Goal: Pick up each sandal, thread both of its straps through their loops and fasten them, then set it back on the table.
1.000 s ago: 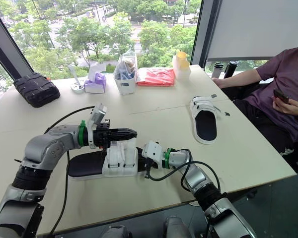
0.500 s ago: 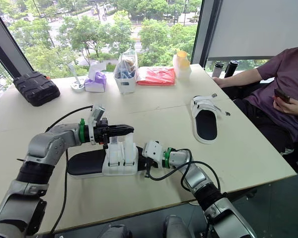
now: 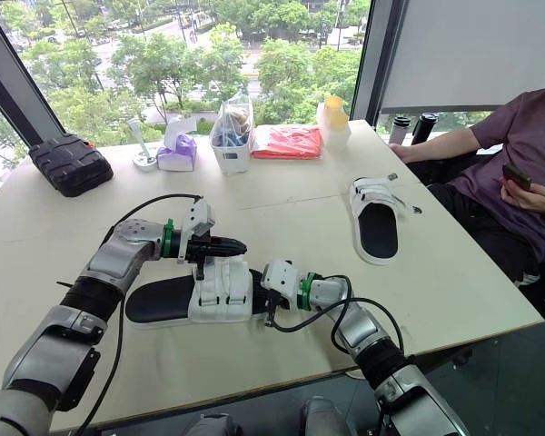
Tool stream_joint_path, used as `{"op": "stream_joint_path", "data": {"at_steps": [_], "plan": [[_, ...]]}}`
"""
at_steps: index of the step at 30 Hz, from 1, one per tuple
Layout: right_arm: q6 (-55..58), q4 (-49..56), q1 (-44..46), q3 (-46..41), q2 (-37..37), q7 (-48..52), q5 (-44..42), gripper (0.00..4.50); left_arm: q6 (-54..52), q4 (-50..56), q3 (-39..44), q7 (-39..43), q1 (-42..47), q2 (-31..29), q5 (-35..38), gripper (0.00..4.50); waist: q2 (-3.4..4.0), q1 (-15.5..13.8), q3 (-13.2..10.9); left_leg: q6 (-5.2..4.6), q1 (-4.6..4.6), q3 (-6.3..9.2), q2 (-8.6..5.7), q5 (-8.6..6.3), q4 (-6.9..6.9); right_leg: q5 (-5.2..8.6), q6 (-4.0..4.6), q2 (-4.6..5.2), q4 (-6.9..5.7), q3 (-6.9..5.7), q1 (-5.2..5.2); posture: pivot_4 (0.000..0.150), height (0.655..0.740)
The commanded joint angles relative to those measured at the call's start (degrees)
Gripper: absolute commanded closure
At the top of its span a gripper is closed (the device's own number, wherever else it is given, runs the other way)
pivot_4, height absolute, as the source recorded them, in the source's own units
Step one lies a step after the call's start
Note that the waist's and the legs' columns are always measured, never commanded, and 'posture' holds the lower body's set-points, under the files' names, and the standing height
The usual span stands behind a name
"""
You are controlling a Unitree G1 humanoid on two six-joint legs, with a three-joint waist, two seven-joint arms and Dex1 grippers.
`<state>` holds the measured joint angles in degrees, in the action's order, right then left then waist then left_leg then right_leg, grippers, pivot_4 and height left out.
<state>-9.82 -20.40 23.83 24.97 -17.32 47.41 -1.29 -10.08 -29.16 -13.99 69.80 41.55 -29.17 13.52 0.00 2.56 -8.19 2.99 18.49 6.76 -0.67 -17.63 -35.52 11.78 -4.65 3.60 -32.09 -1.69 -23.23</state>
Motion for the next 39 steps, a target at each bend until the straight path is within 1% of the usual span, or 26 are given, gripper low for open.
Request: {"op": "stream_joint_path", "data": {"at_steps": [1, 2, 4, 6, 7, 8, 9, 10, 13, 16, 18, 19, 20, 22, 23, 24, 27, 30, 33, 36, 39], "plan": [[6.3, -10.7, -3.9, 2.4, -1.8, -1.6, 6.2, 4.5, -0.1, -2.2, 0.2, -0.8, 0.7, -0.5, -3.0, 3.81, 0.0, 0.0, 0.0, 0.0, 0.05, -0.03, 0.09, 0.0, 0.0, 0.0, 0.0, 0.0, 0.07, -0.11, 0.06, 0.15, 0.74], [6.3, -10.7, -3.8, 2.4, -1.8, -1.6, 6.2, 4.5, -0.6, -2.2, 0.4, -1.0, 0.8, -0.5, -3.0, 3.51, 0.01, 0.0, 0.0, 0.0, 0.09, -0.04, 0.14, 0.0, 0.0, 0.0, 0.0, -0.02, 0.1, -0.22, 0.12, 0.15, 0.74], [6.2, -10.7, -3.8, 2.4, -1.9, -1.6, 6.2, 4.5, -1.1, -2.0, 1.1, -1.4, 0.9, -0.2, -2.9, 2.45, 0.01, 0.0, 0.0, -0.01, 0.08, -0.08, 0.17, 0.0, 0.0, 0.0, 0.0, -0.02, 0.1, -0.31, 0.18, 0.15, 0.74], [6.1, -10.6, -3.8, 2.3, -2.0, -1.5, 6.1, 4.5, -2.6, -0.6, 3.4, -2.6, 0.9, 0.3, -1.1, 1.61, -0.03, 0.0, 0.0, -0.01, 0.06, -0.08, 0.19, 0.0, 0.0, 0.0, 0.0, -0.02, 0.08, -0.32, 0.21, 0.15, 0.74], [5.5, -10.5, -3.8, 2.2, -2.0, -1.6, 6.1, 4.5, -3.8, 0.7, 4.9, -3.3, 0.7, 0.3, 0.0, 1.19, -0.03, 0.0, 0.0, -0.02, 0.07, -0.08, 0.22, 0.0, 0.0, 0.0, 0.0, -0.01, 0.07, -0.32, 0.21, 0.15, 0.74], [4.8, -10.3, -4.0, 1.9, -2.1, -2.0, 6.0, 4.5, -5.3, 2.3, 6.4, -4.2, 0.3, 0.3, 1.2, 0.87, -0.04, 0.0, 0.0, -0.02, 0.03, -0.09, 0.22, 0.0, 0.01, 0.0, 0.0, -0.01, 0.04, -0.32, 0.2, 0.15, 0.74], [4.0, -9.9, -4.0, 1.6, -2.2, -2.2, 5.9, 4.5, -7.5, 4.5, 8.1, -4.9, -0.3, 0.1, 2.9, 0.42, -0.04, 0.0, -0.1, -0.02, 0.01, -0.09, 0.23, 0.0, 0.01, 0.0, 0.0, -0.01, 0.0, -0.31, 0.15, 0.15, 0.74], [2.7, -9.3, -4.1, 0.9, -2.4, -2.7, 5.7, 4.5, -11.3, 8.1, 10.9, -6.1, -1.2, -0.2, 5.9, 0.02, -0.06, 0.0, -0.1, -0.04, -0.01, -0.09, 0.23, 0.01, 0.01, 0.0, 0.0, 0.0, -0.04, -0.31, 0.1, 0.15, 0.74], [1.2, -6.0, -4.0, -2.7, -2.8, -4.9, 3.8, 4.5, -22.8, 19.0, 17.9, -9.1, -5.0, -1.9, 14.2, 0.02, -0.17, 0.0, -0.5, -0.17, -0.04, -0.09, 0.31, 0.09, 0.01, -0.02, -0.02, -0.01, -0.24, -0.24, -0.14, 0.15, 0.74], [3.0, 2.5, -5.5, -7.2, -3.9, -5.9, 0.4, 4.5, -33.4, 31.4, 24.0, -12.5, -11.5, -4.4, 22.2, 0.02, 0.0, -0.1, -1.0, -0.19, 0.04, -0.1, 0.3, 0.11, 0.03, -0.02, -0.03, 0.01, -0.42, -0.19, -0.27, 0.15, 0.74], [5.6, 9.6, -7.4, -9.0, -5.5, -4.5, -1.9, 4.5, -38.1, 38.0, 26.4, -13.5, -16.7, -6.9, 25.6, 0.02, -0.05, -0.6, -1.5, -0.18, 0.14, -0.08, -0.07, 0.11, 0.03, -0.03, -0.04, 0.2, -0.9, 0.11, -0.5, 0.15, 0.74], [7.0, 12.5, -8.3, -9.7, -6.3, -4.0, -2.9, 4.5, -39.7, 40.6, 27.2, -14.1, -18.8, -7.8, 27.0, 0.02, -0.11, -1.1, -1.6, -0.17, 0.35, -0.02, -0.39, 0.11, 0.01, -0.03, -0.04, 0.32, -1.19, 0.27, -0.76, 0.15, 0.74], [9.0, 16.6, -9.2, -10.8, -7.6, -3.3, -4.3, 4.5, -41.4, 43.9, 28.2, -14.0, -22.1, -9.4, 28.6, 0.02, -0.11, -1.4, -1.8, -0.17, 0.82, 0.04, -0.62, 0.14, -0.03, -0.07, -0.04, 0.49, -1.44, 0.35, -1.25, 0.15, 0.74], [13.7, 24.4, -10.6, -12.5, -10.4, -1.5, -7.5, 4.5, -44.9, 48.8, 30.4, -13.5, -28.1, -12.1, 32.0, 0.02, -0.17, -2.0, -2.1, -0.04, 1.17, 0.05, -0.8, 0.09, -0.16, -0.23, -0.15, 0.53, -1.57, 0.46, -1.58, 0.15, 0.74], [16.0, 27.9, -11.2, -13.2, -11.8, -0.6, -8.7, 4.5, -46.5, 50.6, 31.1, -13.5, -30.3, -13.0, 33.8, 0.02, -0.14, -2.0, -2.2, 0.05, 1.48, 0.1, -0.86, 0.05, -0.25, -0.25, -0.14, 0.55, -1.56, 0.46, -1.8, 0.15, 0.74], [18.4, 31.6, -12.0, -14.0, -14.0, 0.8, -10.3, 4.5, -48.1, 52.3, 31.9, -13.5, -32.5, -13.9, 35.7, 0.02, -0.14, -2.1, -2.5, 0.17, 1.99, 0.15, -0.89, -0.02, -0.49, -0.36, 0.03, 0.56, -1.59, 0.43, -2.2, 0.15, 0.74], [24.0, 39.0, -13.7, -16.8, -18.8, 2.9, -13.5, 4.5, -50.5, 54.9, 32.9, -14.6, -36.5, -15.1, 38.8, 0.02, -0.26, -2.0, -2.9, 0.28, 2.48, 0.11, -1.1, -0.08, -0.6, -0.38, 0.03, 0.82, -1.57, 0.41, -2.56, 0.15, 0.74], [27.2, 42.5, -15.2, -19.8, -21.8, 3.6, -15.3, 4.5, -50.4, 55.2, 32.3, -16.0, -38.0, -14.8, 39.5, 0.02, -0.34, -2.0, -3.0, 0.28, 2.92, 0.07, -1.39, -0.07, -0.67, -0.4, -0.01, 1.09, -1.56, 0.39, -3.0, 0.15, 0.74], [29.7, 46.1, -18.0, -25.9, -26.4, 3.8, -16.5, 4.5, -49.0, 51.8, 28.3, -19.5, -37.5, -11.9, 36.6, 0.02, -0.34, -2.5, -3.1, 0.27, 2.95, 0.02, -1.48, -0.08, -0.71, -0.4, -0.01, 1.19, -1.45, 0.39, -2.94, 0.15, 0.74], [32.5, 48.7, -19.4, -28.8, -27.9, 2.9, -18.3, 4.5, -48.9, 50.8, 25.4, -18.3, -36.3, -11.1, 37.2, 0.02, -0.63, -3.0, -3.3, 0.26, 2.95, -0.02, -1.5, -0.08, -0.79, -0.42, -0.05, 1.19, -1.43, 0.4, -2.9, 0.15, 0.74], [34.9, 50.8, -20.0, -30.4, -28.1, 2.1, -19.5, 4.5, -47.7, 49.4, 22.3, -18.0, -34.7, -10.0, 36.3, 0.02, -0.63, -3.2, -3.3, 0.26, 2.94, -0.02, -1.48, -0.08, -0.82, -0.42, -0.04, 1.16, -1.45, 0.4, -2.88, 0.15, 0.74]]}}
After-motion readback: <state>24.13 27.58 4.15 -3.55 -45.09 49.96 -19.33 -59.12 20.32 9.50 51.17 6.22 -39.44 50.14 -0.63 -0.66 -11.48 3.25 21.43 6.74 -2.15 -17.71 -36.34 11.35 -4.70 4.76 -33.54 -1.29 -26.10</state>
